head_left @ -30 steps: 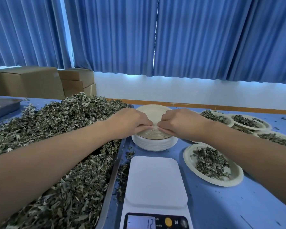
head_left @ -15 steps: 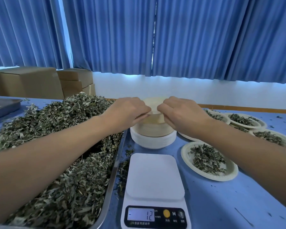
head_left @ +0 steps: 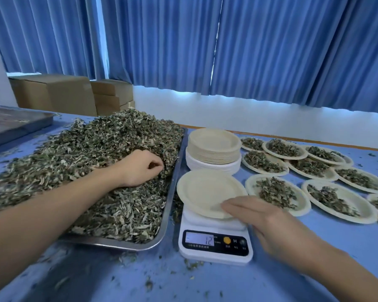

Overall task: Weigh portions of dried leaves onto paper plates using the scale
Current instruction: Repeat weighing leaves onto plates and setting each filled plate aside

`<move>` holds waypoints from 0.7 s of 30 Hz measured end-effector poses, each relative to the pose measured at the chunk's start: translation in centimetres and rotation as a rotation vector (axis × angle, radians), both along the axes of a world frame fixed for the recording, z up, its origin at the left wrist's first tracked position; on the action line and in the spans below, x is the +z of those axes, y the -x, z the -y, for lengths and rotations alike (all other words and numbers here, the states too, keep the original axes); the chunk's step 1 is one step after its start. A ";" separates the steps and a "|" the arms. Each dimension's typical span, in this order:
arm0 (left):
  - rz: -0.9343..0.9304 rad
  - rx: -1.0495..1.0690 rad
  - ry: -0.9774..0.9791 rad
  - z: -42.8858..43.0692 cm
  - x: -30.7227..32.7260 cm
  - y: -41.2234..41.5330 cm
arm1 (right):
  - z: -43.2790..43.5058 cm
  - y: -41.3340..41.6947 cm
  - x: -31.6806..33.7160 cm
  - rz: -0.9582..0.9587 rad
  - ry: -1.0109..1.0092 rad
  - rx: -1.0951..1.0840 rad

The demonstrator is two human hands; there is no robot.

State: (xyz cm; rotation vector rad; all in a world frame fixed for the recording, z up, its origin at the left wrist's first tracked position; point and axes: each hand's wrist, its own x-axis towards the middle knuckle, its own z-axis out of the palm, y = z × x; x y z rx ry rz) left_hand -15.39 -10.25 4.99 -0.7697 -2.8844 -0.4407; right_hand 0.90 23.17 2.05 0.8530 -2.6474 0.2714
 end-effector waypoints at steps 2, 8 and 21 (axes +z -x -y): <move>-0.084 0.015 -0.010 -0.3 -0.5 0.6 | -0.3 0.2 0.3 -0.036 0.103 -0.081; -0.212 0.132 0.093 -2.6 -0.8 4.2 | -1.4 2.0 0.8 -0.020 0.420 -0.483; 0.059 0.294 0.445 -5.6 -1.1 4.5 | -2.7 2.6 -2.1 0.213 0.397 -0.479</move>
